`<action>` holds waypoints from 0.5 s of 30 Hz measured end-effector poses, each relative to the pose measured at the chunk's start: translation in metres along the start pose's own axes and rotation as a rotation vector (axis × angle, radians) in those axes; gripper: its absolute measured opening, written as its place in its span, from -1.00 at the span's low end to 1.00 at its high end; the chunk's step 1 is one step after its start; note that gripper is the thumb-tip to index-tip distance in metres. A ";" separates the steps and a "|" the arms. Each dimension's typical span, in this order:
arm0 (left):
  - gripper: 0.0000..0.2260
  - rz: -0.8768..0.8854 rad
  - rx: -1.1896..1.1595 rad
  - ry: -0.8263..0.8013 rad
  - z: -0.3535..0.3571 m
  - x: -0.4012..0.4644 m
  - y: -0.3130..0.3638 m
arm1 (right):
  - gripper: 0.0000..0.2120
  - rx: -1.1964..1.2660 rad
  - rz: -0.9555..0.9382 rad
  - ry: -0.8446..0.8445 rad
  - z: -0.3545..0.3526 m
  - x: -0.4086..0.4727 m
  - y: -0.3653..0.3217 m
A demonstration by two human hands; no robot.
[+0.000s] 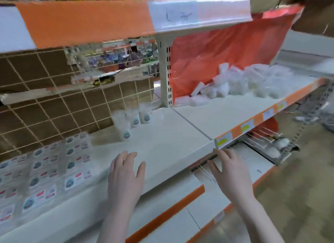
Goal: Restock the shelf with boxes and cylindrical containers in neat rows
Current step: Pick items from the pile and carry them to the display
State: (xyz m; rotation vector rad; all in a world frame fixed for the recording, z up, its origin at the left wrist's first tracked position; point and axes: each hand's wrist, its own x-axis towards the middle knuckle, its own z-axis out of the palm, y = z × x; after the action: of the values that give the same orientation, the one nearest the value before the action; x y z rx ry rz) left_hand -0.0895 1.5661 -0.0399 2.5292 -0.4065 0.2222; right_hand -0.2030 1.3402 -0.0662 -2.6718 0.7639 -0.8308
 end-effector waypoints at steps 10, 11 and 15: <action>-0.65 0.122 -0.035 -0.020 0.064 0.108 0.082 | -0.66 -0.008 0.044 0.100 0.032 0.111 0.069; -0.65 0.135 -0.030 -0.021 0.066 0.119 0.092 | -0.66 0.000 0.044 0.120 0.034 0.123 0.073; -0.65 0.166 -0.008 -0.034 0.083 0.151 0.118 | -0.67 0.017 0.093 0.114 0.044 0.162 0.090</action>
State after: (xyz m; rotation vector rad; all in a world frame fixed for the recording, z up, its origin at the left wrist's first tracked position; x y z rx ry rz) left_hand 0.0193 1.3893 -0.0122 2.4954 -0.6304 0.2405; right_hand -0.1013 1.1796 -0.0609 -2.5698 0.8957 -0.9680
